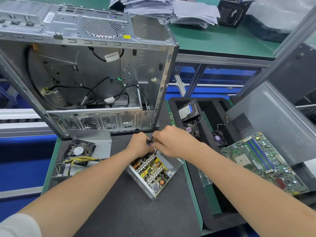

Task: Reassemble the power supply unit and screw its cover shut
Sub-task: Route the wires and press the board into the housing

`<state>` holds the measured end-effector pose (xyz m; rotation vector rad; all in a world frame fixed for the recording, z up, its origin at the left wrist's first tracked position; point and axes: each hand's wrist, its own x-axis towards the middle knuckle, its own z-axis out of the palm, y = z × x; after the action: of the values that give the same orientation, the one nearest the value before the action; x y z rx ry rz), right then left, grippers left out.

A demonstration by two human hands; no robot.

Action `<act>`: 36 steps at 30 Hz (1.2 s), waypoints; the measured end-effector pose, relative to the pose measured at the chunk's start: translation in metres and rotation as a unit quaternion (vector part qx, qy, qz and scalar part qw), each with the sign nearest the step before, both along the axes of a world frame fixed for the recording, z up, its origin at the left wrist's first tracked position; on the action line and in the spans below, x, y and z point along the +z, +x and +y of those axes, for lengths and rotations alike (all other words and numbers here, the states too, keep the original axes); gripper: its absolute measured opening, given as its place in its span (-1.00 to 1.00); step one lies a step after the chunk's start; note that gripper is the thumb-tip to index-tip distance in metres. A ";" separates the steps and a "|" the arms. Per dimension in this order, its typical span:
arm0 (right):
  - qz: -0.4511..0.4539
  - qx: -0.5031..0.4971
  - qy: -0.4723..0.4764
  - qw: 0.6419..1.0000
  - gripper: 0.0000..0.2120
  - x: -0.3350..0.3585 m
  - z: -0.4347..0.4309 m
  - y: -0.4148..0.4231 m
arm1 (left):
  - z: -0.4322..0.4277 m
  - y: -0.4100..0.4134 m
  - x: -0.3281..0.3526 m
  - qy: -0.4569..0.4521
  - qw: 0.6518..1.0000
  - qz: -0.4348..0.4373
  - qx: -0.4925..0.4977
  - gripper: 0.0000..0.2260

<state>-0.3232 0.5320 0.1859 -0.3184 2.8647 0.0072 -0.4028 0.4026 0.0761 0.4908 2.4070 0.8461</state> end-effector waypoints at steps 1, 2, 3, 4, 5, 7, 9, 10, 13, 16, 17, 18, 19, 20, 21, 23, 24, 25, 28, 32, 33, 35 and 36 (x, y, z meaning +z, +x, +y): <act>0.008 -0.035 -0.013 0.999 -0.72 -0.004 -0.001 0.002 | 0.000 0.001 0.001 0.001 1.000 -0.001 0.000 -0.77; 0.016 -0.078 -0.029 0.996 -0.68 -0.008 -0.001 0.002 | 0.001 0.001 0.001 0.000 1.000 -0.001 0.000 -0.78; 0.022 -0.125 -0.038 0.991 -0.66 -0.012 -0.002 0.002 | 0.001 0.001 0.002 -0.003 1.000 0.000 0.000 -0.80; 0.028 -0.164 -0.041 0.985 -0.64 -0.014 -0.002 0.001 | 0.001 0.002 0.002 -0.006 1.000 0.002 0.001 -0.81; 0.034 -0.187 -0.039 0.981 -0.62 -0.015 -0.003 0.001 | 0.001 0.002 0.003 -0.008 1.000 0.004 0.000 -0.80; 0.044 -0.185 -0.026 0.981 -0.62 -0.015 -0.004 0.000 | 0.001 0.002 0.003 -0.010 1.000 0.005 -0.001 -0.80; 0.047 -0.147 -0.023 0.988 -0.64 -0.012 -0.003 0.002 | 0.001 0.001 0.002 -0.005 1.000 -0.001 0.002 -0.79; 0.045 -0.113 -0.026 0.992 -0.67 -0.010 -0.002 0.004 | 0.001 0.001 0.001 -0.002 1.000 0.000 0.004 -0.79; 0.024 0.038 -0.013 0.999 -0.80 0.003 0.006 0.008 | 0.000 -0.001 -0.001 -0.008 1.000 0.012 -0.008 -0.82; -0.012 0.147 0.054 0.988 -0.70 0.009 0.011 0.004 | 0.001 -0.003 -0.001 -0.014 1.000 0.009 -0.019 -0.81; -0.025 0.154 0.062 0.986 -0.64 0.011 0.011 0.003 | 0.000 -0.003 -0.001 -0.015 1.000 0.004 -0.017 -0.79; -0.031 0.154 0.064 0.986 -0.59 0.010 0.011 0.002 | 0.000 -0.003 0.000 -0.015 1.000 0.001 -0.016 -0.78; -0.033 0.149 0.063 0.986 -0.56 0.010 0.009 0.001 | 0.000 -0.003 0.001 -0.015 1.000 -0.001 -0.015 -0.78; -0.031 0.142 0.057 0.988 -0.57 0.009 0.008 0.001 | 0.000 -0.002 0.001 -0.014 1.000 -0.003 -0.015 -0.79; -0.030 0.133 0.049 0.989 -0.61 0.009 0.008 0.000 | 0.000 -0.002 0.001 -0.011 1.000 -0.005 -0.012 -0.80; -0.020 0.099 0.033 0.994 -0.76 0.008 0.008 0.000 | 0.000 -0.001 0.002 -0.008 1.000 -0.002 -0.005 -0.82; -0.012 0.073 0.023 0.997 -0.82 0.007 0.007 0.000 | -0.001 0.000 0.001 -0.007 1.000 -0.002 0.000 -0.76; -0.002 0.045 0.016 0.999 -0.82 0.005 0.006 0.000 | -0.001 0.000 0.001 -0.004 1.000 -0.003 0.002 -0.71; 0.020 -0.075 -0.020 0.997 -0.68 -0.007 0.002 0.000 | -0.001 0.002 0.003 -0.001 1.000 -0.006 0.003 -0.75; 0.056 -0.180 -0.005 0.982 -0.62 -0.018 -0.006 -0.003 | -0.001 0.003 0.003 0.003 1.000 0.001 0.007 -0.81; 0.068 -0.172 0.020 0.983 -0.59 -0.018 -0.007 -0.003 | -0.001 0.003 0.003 0.002 1.000 0.003 0.004 -0.83; 0.084 -0.136 0.041 0.986 -0.54 -0.015 -0.008 -0.001 | -0.001 0.002 0.003 0.002 1.000 0.007 -0.002 -0.87; 0.080 -0.107 0.035 0.990 -0.55 -0.012 -0.006 -0.001 | -0.001 0.001 0.003 0.003 1.000 0.009 -0.002 -0.87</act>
<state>-0.3242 0.5260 0.1737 0.0067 3.0338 0.0981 -0.4014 0.4020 0.0790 0.5069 2.4200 0.8508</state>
